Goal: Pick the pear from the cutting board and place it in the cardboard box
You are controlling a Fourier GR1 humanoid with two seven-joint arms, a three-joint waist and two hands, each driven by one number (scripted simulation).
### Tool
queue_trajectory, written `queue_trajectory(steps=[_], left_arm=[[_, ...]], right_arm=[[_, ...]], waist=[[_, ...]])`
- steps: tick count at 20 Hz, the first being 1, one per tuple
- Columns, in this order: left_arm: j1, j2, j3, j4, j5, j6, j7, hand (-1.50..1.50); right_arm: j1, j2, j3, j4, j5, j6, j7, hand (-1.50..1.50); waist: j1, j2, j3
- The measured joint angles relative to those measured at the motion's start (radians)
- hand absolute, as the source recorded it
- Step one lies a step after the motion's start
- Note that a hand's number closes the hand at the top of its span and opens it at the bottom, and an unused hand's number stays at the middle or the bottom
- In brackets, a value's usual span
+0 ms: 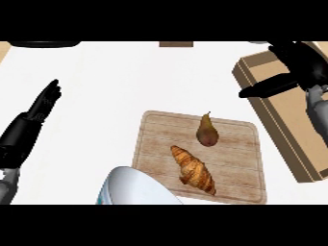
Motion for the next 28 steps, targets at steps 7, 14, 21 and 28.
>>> queue_trajectory(steps=[7, 14, 21, 28], left_arm=[[-0.093, -0.041, -0.058, -0.015, -0.032, -0.036, 0.032, 0.0], [-0.137, -0.059, -0.06, 0.021, -0.046, -0.065, 0.037, 0.0], [-0.14, -0.087, -0.069, 0.012, -0.065, -0.059, 0.053, 0.0], [-0.152, -0.097, -0.048, 0.02, -0.077, -0.068, 0.07, 0.0]], right_arm=[[-0.136, -0.098, 0.077, 0.155, 0.061, 0.275, -0.051, -1.5], [-0.287, -0.082, 0.188, 0.252, 0.121, 0.533, -0.033, -1.5], [-0.439, 0.039, 0.285, 0.374, 0.142, 0.774, 0.066, -1.5], [-0.55, 0.186, 0.338, 0.498, 0.187, 0.862, 0.147, -1.5]], waist=[[0.018, 0.0, 0.005], [0.03, -0.001, 0.005], [0.037, -0.003, 0.004], [0.027, -0.004, 0.005]])
